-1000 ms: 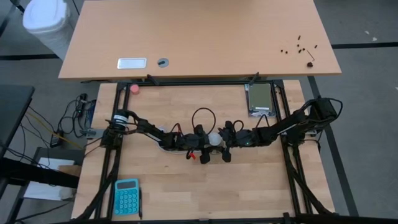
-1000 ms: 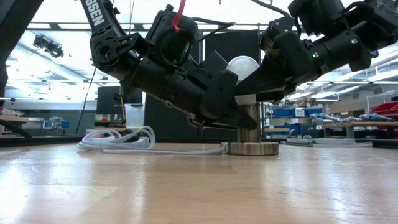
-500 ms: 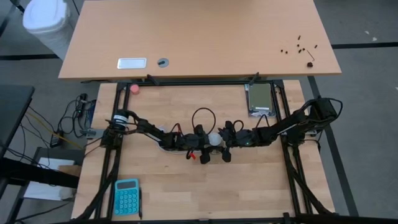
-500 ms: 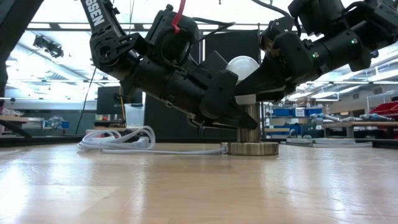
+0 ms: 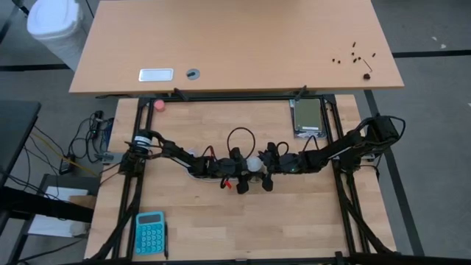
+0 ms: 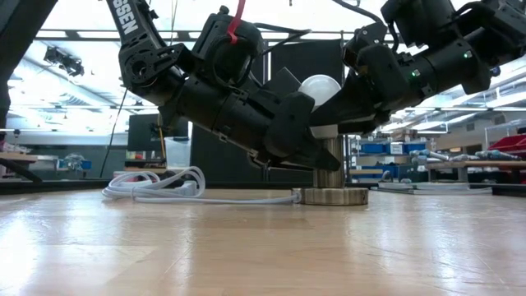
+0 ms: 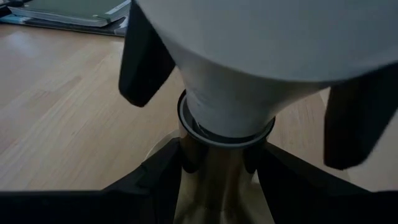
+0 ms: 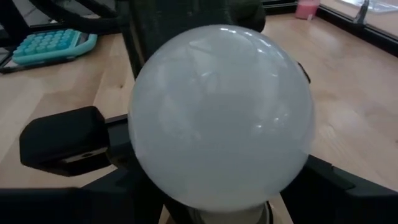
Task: Screw lightbulb
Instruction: Insert the lightbulb into the lamp holder
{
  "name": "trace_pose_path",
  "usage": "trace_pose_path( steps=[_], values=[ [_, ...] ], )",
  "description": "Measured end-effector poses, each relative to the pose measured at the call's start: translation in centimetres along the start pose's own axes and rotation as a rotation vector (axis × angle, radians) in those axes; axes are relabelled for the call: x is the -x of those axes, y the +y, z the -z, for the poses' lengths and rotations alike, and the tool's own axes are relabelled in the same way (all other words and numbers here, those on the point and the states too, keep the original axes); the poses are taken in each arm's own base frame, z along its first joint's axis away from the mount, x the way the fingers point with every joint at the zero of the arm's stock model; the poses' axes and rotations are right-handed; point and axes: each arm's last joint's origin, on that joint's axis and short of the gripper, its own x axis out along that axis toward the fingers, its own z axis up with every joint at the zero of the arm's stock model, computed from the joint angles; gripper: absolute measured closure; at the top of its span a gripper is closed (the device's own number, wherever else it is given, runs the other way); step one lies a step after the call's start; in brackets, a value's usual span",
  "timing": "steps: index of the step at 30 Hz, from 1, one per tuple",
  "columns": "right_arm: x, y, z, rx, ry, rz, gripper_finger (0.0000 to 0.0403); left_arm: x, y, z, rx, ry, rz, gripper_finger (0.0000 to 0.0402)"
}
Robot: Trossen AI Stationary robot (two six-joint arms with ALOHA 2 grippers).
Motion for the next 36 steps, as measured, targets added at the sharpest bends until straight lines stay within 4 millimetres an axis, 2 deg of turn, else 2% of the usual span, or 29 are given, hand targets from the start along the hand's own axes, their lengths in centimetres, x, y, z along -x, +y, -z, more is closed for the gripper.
trace_pose_path(
  steps=[9, 14, 23, 36],
  values=[
    [-0.4, 1.1, 0.3, 0.033, -0.085, 0.026, 0.0129, 0.0, 0.0, 0.0, 0.011, 0.001, 0.000, 0.0204],
    [-1.2, 1.1, 1.5, 0.045, -0.071, 0.054, 0.0132, 0.0, 0.0, 0.1, 0.007, 0.005, 0.001, 0.0204],
    [-1.1, 1.7, 1.3, 0.053, -0.109, 0.054, 0.0182, 0.0, 0.0, 0.1, 0.009, 0.011, 0.000, 0.0204],
    [-1.1, 1.5, 1.6, 0.026, -0.085, 0.080, 0.0219, 0.0, 0.0, 0.1, 0.019, 0.010, -0.011, 0.0204]
  ],
)
